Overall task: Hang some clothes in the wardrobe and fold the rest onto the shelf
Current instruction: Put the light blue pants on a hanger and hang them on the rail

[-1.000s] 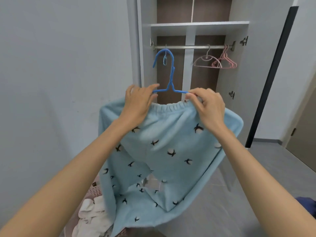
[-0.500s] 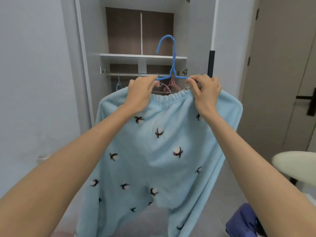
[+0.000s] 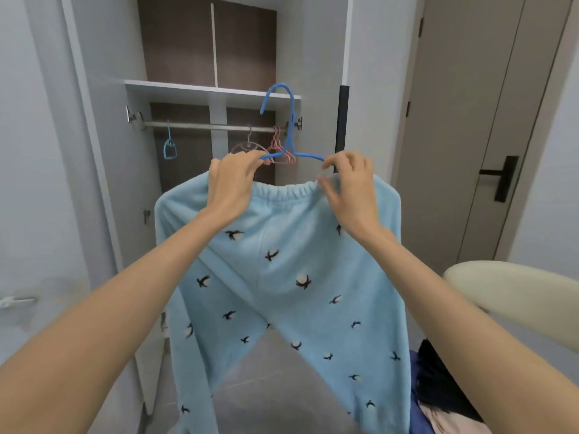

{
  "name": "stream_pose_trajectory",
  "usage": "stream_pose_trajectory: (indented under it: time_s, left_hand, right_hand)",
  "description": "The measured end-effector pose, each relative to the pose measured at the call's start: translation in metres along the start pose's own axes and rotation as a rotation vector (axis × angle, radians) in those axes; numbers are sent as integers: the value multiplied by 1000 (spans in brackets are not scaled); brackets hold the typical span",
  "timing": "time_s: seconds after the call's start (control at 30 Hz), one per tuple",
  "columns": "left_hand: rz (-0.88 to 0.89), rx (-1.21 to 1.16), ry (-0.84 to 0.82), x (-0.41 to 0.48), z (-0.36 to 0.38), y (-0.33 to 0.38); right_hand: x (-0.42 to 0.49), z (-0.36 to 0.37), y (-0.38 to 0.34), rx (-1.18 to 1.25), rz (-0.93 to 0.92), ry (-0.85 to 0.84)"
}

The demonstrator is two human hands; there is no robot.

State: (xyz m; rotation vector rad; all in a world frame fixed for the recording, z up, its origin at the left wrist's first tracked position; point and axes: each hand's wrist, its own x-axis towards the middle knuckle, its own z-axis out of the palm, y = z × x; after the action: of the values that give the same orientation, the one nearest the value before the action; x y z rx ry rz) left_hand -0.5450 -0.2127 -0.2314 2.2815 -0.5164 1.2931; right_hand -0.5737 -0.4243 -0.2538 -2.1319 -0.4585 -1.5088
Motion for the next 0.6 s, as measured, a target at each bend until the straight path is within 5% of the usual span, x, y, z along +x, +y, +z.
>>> stream_pose_trajectory:
  time_s: [0.1,0.3,0.6]
  left_hand:
    - [-31,-56,-2,-18,-7,-9]
    - [-9,-2,-4,-28,-34,-19]
    - [-19,102,-185,-42,-78,-42]
  right_hand:
    - [-26,14,-5,-297,-197,-154]
    - [-36,28,-28,-442,-54,-195]
    - [-9,4,-48,-15,104,-16]
